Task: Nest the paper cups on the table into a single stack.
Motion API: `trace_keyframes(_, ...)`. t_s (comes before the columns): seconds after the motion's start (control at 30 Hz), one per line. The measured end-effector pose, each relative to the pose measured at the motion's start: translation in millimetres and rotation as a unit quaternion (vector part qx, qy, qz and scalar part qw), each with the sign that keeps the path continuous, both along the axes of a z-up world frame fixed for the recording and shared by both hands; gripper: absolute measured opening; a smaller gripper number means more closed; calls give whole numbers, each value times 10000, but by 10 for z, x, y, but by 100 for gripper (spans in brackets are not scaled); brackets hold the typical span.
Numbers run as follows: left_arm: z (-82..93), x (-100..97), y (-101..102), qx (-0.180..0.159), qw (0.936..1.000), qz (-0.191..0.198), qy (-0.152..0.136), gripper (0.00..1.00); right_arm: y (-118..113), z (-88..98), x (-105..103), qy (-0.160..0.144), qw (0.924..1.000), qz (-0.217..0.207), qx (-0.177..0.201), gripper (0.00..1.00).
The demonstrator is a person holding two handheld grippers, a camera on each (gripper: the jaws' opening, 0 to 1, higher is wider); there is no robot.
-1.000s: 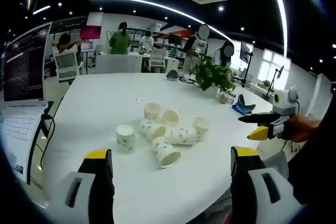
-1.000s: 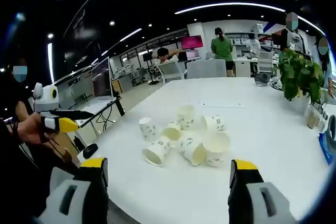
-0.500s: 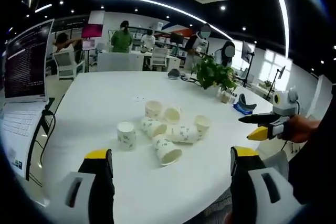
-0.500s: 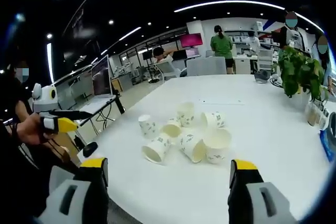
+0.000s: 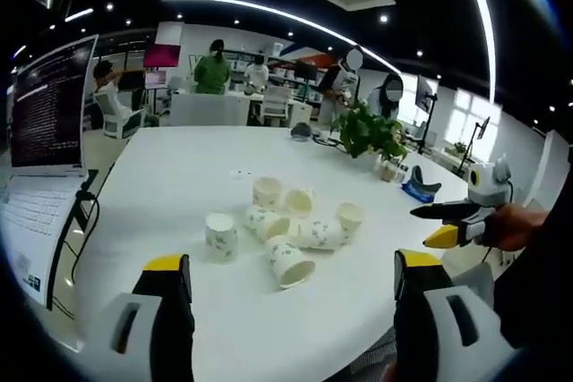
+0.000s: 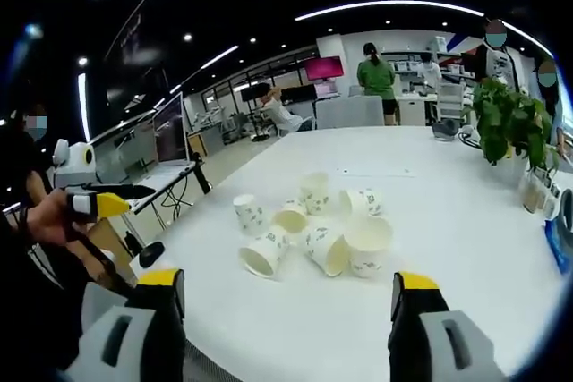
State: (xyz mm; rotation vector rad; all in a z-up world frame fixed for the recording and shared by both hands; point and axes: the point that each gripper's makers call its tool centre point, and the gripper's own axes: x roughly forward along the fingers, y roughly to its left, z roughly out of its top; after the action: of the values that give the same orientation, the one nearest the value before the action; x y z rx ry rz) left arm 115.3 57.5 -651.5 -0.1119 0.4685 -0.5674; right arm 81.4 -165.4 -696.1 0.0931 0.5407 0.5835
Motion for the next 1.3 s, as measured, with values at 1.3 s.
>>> trace_keyframes(1.3,-2,-134,-48,-69,9999,-94,47,91,-23,-51,-117,72,9999,-147,13,95)
